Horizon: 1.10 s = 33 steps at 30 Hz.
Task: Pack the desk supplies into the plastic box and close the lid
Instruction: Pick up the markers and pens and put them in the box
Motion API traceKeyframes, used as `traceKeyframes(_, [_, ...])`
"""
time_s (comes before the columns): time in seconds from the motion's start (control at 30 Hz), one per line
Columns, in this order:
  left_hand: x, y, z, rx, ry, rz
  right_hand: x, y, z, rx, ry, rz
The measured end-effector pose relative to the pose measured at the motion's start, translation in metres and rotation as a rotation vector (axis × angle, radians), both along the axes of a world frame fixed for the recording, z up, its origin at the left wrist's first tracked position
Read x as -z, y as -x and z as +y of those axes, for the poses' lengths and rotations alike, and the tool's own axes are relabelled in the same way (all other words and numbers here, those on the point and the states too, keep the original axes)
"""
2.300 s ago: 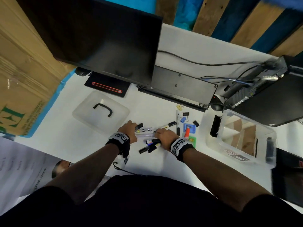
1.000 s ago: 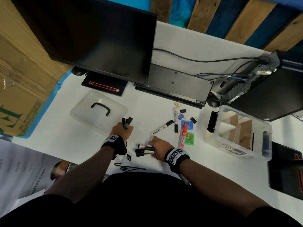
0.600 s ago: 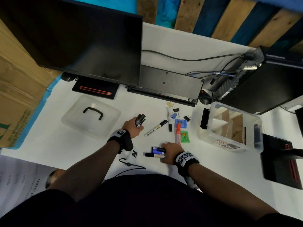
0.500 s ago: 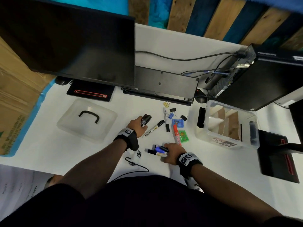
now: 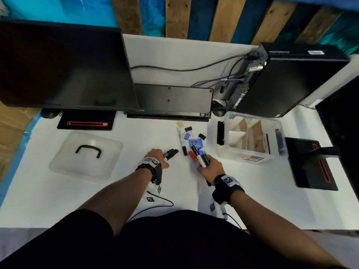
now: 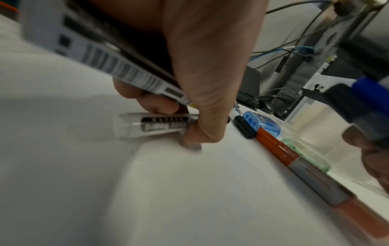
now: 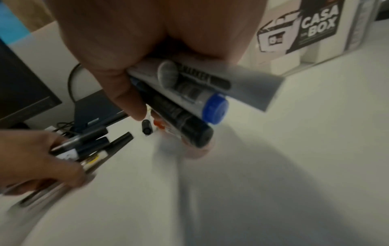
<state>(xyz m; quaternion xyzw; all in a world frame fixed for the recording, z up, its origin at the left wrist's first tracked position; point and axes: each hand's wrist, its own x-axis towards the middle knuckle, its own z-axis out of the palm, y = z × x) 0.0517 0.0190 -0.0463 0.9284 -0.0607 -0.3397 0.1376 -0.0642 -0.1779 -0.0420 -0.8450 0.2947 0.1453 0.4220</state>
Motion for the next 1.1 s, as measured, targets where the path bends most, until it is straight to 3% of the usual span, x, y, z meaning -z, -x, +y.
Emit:
traceKeyframes(0.27, [-0.028,0.007,-0.013,-0.127,0.264,0.031,-0.034,0.001,-0.029,0.199,-0.199,-0.156])
traceKeyframes(0.5, [-0.082,-0.003,-0.091,-0.296,0.729,0.099,-0.093,-0.013,-0.115,0.433,-0.408,-0.325])
traceKeyframes(0.6, [-0.103,0.0,-0.138,-0.374,0.875,0.262,-0.096,-0.022,-0.161,0.484,-0.312,-0.282])
traceKeyframes(0.73, [-0.11,0.003,-0.197,-0.311,0.884,0.401,-0.094,-0.029,-0.193,0.4,-0.111,-0.068])
traceKeyframes(0.87, [-0.104,0.006,-0.243,-0.284,0.845,0.402,-0.101,-0.038,-0.202,0.277,0.031,0.08])
traceKeyframes(1.0, [-0.098,0.01,-0.268,-0.291,0.852,0.449,-0.095,-0.044,-0.205,0.246,0.077,0.102])
traceKeyframes(1.1, [-0.103,0.016,-0.279,-0.321,0.843,0.504,-0.089,-0.037,-0.21,0.291,-0.027,0.026])
